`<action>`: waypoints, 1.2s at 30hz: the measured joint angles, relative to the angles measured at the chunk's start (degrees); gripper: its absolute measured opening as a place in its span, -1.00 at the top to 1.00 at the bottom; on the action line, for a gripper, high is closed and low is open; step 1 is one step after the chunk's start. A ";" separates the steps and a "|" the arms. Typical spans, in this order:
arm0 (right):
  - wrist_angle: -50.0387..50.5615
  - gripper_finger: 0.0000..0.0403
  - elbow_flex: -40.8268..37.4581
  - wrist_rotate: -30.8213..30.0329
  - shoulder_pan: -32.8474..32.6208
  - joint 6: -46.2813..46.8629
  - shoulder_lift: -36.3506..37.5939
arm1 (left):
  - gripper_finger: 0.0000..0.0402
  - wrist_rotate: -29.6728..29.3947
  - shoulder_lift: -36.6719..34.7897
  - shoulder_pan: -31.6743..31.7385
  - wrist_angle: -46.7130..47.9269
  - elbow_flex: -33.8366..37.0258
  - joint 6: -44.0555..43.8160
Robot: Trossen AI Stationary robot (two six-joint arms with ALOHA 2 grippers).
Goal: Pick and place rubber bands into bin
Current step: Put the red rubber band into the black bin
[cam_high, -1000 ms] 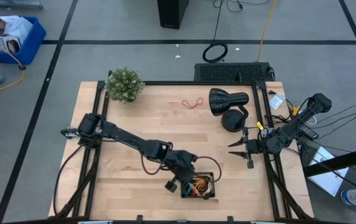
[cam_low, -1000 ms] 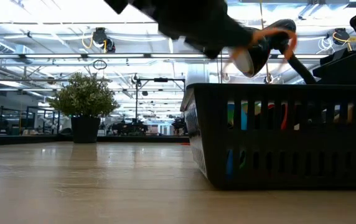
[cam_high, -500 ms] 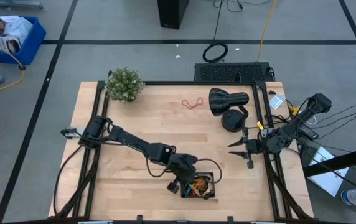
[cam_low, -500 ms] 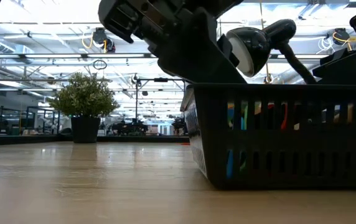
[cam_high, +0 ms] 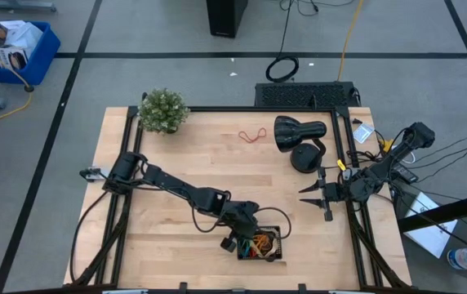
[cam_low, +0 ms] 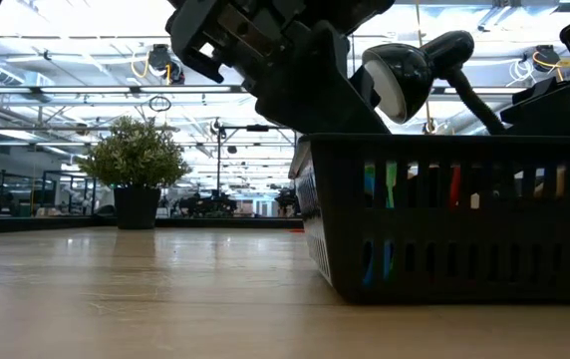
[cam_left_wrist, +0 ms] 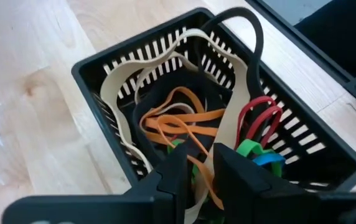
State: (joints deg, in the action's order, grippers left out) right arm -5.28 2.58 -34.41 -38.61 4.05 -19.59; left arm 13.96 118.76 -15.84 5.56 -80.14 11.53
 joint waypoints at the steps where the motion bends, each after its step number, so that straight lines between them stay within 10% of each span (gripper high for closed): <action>1: 0.00 0.42 0.01 0.02 0.00 0.00 0.00 | 0.57 -0.02 0.00 0.00 0.25 0.00 0.03; 36: -0.39 0.42 -0.02 -0.19 0.02 -0.67 -0.96 | 0.56 -20.40 -24.20 5.35 25.34 -0.04 -3.08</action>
State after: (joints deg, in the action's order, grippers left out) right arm -5.67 2.57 -34.60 -38.59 3.38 -20.56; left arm -6.44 94.56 -10.49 30.90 -80.18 8.45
